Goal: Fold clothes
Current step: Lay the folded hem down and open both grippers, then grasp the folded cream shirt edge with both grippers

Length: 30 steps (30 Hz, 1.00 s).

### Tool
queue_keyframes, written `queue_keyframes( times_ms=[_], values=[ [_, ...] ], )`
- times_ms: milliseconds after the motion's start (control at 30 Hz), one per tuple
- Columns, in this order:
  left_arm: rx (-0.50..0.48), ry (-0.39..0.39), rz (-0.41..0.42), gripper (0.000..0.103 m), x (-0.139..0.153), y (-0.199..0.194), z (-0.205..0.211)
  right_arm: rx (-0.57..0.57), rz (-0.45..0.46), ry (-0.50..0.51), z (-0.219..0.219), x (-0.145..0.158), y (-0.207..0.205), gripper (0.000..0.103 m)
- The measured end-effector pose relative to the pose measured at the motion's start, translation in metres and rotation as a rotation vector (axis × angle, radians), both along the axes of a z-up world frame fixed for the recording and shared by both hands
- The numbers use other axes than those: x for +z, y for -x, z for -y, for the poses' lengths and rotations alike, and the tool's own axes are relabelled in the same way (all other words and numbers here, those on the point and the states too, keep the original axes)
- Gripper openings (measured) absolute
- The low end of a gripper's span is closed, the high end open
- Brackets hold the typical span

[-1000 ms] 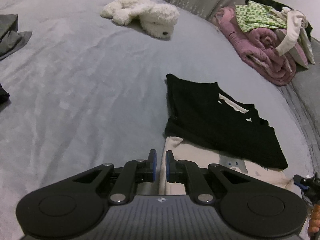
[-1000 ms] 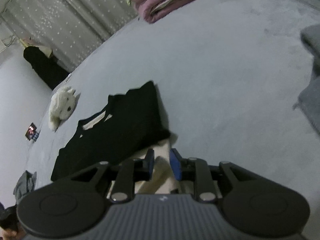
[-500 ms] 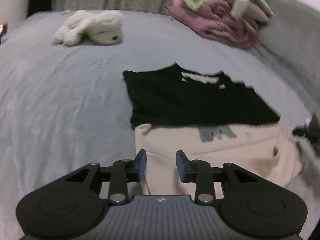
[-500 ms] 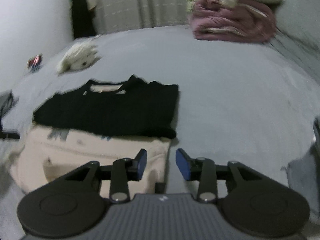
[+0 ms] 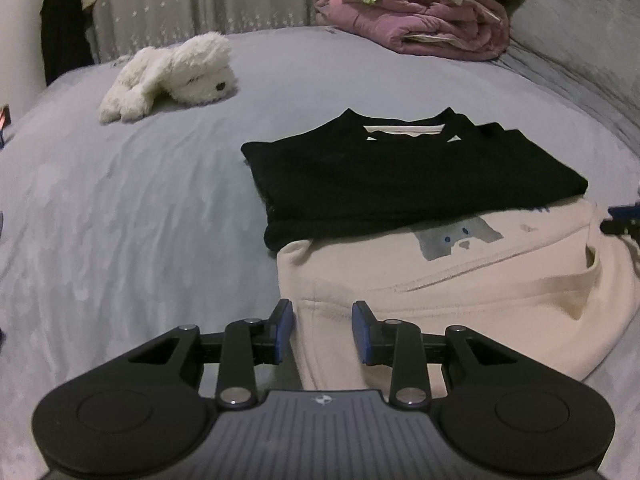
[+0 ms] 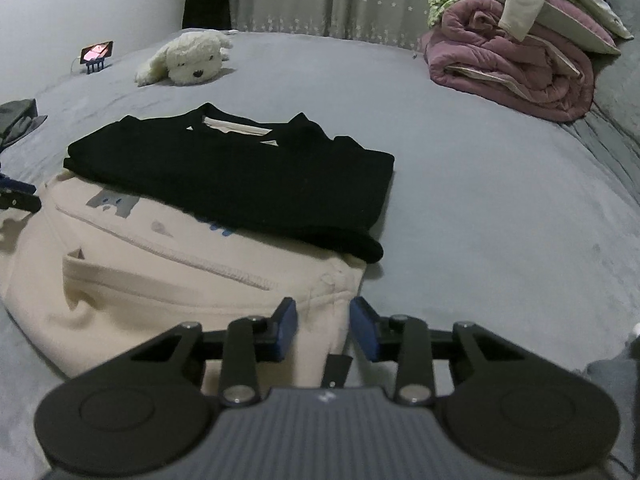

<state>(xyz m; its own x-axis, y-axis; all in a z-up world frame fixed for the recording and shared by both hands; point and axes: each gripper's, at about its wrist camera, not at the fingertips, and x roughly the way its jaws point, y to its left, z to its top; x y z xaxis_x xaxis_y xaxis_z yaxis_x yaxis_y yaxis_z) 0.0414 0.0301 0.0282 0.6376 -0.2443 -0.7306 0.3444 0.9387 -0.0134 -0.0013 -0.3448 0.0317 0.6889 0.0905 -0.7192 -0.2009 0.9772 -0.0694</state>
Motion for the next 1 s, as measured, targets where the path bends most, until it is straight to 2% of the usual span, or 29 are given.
queue_keyframes(
  times_ms=[267,533,600,733,867,1000],
  values=[
    [-0.044,-0.057,0.032,0.030,-0.003,-0.001,0.008,-0.012,0.005,0.010,-0.001,-0.005,-0.005,0.030],
    [-0.033,-0.066,0.036,0.019,-0.006,-0.004,0.010,-0.029,0.026,0.040,-0.003,-0.008,-0.008,0.030],
    [-0.031,-0.071,0.045,0.018,-0.007,-0.003,0.011,-0.035,0.036,0.045,-0.005,-0.009,-0.008,0.016],
    [-0.010,-0.040,0.064,0.016,-0.004,-0.001,0.004,-0.048,0.058,0.071,-0.012,-0.009,-0.006,0.013],
    [0.017,0.022,0.077,0.015,0.003,0.001,-0.010,-0.097,0.060,0.016,-0.002,0.000,-0.004,0.013],
    [0.045,0.082,0.069,0.014,0.008,0.003,-0.022,-0.132,0.053,-0.080,0.012,0.009,-0.001,0.013]
  ],
)
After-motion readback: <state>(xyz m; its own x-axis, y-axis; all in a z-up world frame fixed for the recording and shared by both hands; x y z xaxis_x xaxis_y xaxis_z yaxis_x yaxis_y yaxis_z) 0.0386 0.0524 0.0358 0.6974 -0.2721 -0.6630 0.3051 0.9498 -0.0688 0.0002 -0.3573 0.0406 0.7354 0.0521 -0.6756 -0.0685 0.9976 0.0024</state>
